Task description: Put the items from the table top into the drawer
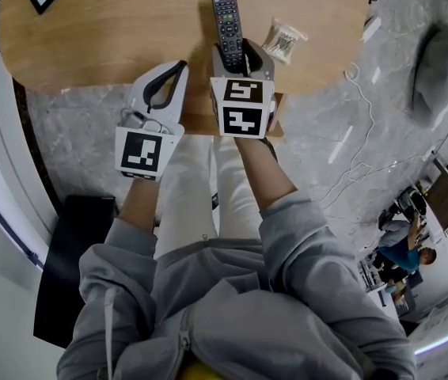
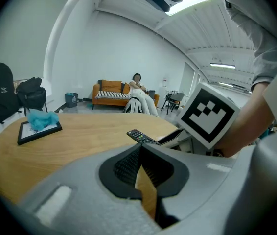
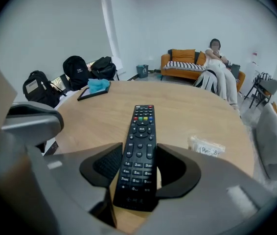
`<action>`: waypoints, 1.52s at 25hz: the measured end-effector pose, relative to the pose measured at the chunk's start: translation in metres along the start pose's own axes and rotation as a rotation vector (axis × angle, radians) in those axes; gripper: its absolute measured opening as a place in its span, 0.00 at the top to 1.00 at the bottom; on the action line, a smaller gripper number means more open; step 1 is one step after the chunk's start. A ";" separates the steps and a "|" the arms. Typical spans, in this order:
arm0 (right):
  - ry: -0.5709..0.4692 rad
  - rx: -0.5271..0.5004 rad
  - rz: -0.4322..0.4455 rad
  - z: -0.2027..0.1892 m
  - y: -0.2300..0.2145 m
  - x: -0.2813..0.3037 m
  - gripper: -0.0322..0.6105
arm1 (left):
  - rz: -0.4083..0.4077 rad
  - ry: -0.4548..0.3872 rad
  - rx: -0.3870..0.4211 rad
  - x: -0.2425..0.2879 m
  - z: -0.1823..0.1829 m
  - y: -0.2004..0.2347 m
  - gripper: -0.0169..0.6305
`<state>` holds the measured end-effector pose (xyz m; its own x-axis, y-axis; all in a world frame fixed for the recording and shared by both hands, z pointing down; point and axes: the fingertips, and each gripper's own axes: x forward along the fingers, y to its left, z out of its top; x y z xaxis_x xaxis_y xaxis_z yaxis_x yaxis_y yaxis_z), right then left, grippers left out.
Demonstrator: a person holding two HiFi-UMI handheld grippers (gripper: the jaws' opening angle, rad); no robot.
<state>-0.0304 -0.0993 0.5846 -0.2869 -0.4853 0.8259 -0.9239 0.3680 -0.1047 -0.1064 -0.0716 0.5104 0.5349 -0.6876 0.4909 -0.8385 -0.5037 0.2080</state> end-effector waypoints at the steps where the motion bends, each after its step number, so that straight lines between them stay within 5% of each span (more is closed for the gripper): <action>1: -0.010 -0.003 0.004 0.000 0.001 -0.007 0.61 | -0.001 -0.002 0.001 0.000 0.000 -0.003 0.97; 12: -0.063 -0.145 0.139 -0.030 0.026 -0.081 0.61 | -0.024 0.002 0.005 -0.010 -0.004 -0.026 0.97; 20: 0.039 -0.345 0.233 -0.106 0.031 -0.108 0.61 | -0.003 0.039 -0.008 -0.025 -0.027 -0.031 0.97; 27: 0.130 -0.770 0.370 -0.199 0.047 -0.084 0.62 | 0.002 0.086 -0.005 -0.031 -0.052 -0.034 0.97; 38: 0.426 -1.193 0.453 -0.294 0.022 -0.017 0.62 | -0.033 0.148 -0.005 -0.030 -0.084 -0.049 0.97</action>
<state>0.0290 0.1505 0.7309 -0.2045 0.0643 0.9768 0.0761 0.9959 -0.0496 -0.0900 0.0169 0.5565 0.5415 -0.5857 0.6030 -0.8212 -0.5220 0.2304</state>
